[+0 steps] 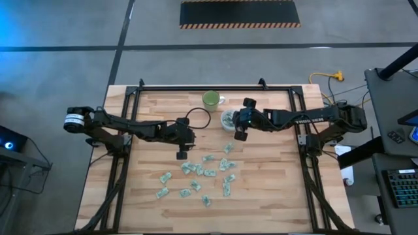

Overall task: Pick and place Stevia / Truvia into bins
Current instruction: Put the stevia packet into the transparent container

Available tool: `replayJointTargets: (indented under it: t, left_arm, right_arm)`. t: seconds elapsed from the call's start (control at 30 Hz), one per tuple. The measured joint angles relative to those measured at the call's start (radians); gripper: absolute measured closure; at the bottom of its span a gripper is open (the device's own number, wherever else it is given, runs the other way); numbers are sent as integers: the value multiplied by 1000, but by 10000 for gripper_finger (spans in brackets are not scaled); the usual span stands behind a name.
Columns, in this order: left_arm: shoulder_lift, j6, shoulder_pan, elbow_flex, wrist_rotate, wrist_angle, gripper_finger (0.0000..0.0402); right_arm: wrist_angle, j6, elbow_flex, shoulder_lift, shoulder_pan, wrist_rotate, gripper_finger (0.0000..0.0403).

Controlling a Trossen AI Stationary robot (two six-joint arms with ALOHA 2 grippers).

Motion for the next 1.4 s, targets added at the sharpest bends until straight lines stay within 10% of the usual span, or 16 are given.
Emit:
replayJointTargets:
  t: [0.3, 0.9, 1.4]
  left_arm:
    - [50, 82, -15, 1, 315, 101, 244]
    - [393, 141, -29, 144, 318, 180, 247]
    - [400, 166, -30, 152, 319, 163, 352]
  right_arm:
    - [-7, -32, 2, -9, 15, 0, 276]
    - [-141, 26, 3, -132, 125, -1, 307]
    - [-279, 163, 3, -220, 226, -1, 335]
